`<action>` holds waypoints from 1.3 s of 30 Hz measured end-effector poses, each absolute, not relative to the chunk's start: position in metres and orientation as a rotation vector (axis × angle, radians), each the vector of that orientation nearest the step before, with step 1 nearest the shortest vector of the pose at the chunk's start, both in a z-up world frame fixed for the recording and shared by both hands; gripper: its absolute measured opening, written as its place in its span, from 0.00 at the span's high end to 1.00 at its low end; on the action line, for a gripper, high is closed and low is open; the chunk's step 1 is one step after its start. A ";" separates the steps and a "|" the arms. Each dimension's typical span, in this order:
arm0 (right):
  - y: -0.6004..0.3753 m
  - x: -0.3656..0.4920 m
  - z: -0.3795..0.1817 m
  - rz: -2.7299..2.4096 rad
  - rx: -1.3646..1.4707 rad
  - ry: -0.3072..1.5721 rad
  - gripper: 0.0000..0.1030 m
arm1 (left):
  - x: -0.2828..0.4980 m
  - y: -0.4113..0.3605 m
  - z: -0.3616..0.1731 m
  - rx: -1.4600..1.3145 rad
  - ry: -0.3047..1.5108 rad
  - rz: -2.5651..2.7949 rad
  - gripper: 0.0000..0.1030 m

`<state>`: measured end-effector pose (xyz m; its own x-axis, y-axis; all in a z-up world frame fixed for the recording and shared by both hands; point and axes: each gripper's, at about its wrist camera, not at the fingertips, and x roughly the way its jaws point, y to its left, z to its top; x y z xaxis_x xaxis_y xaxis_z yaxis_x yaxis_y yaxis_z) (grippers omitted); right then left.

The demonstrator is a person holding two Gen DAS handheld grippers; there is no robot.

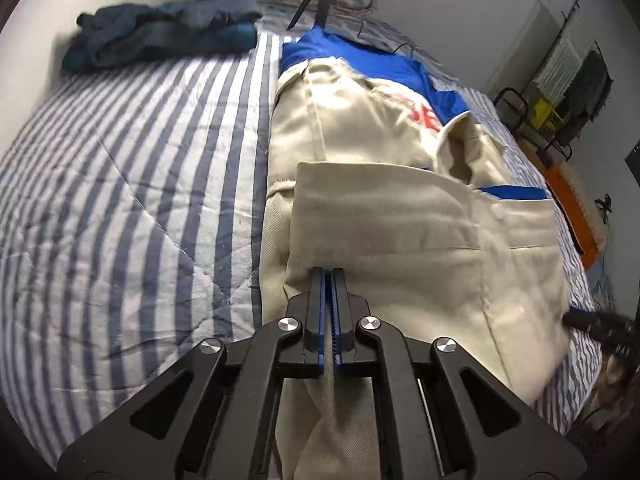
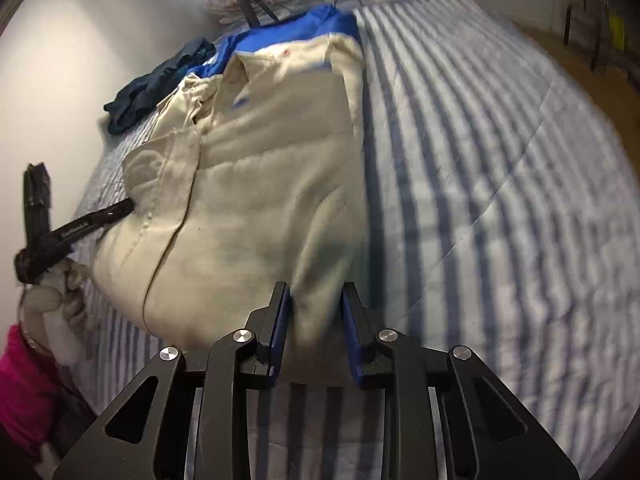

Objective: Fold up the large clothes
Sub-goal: 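Grasp the blue collar end of the folded jacket with both grippers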

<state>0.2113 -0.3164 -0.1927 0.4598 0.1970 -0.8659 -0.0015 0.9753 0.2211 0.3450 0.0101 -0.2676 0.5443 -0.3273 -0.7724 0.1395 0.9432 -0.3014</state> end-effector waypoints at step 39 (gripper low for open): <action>-0.342 0.495 -0.075 0.166 0.104 0.884 0.65 | 0.622 0.045 -0.138 -0.287 0.882 -0.371 0.57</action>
<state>0.4955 -0.3423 -0.0754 0.6225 0.1869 -0.7599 -0.1013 0.9821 0.1585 0.6223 0.0447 -0.1380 0.5787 -0.4290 -0.6936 0.1958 0.8987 -0.3925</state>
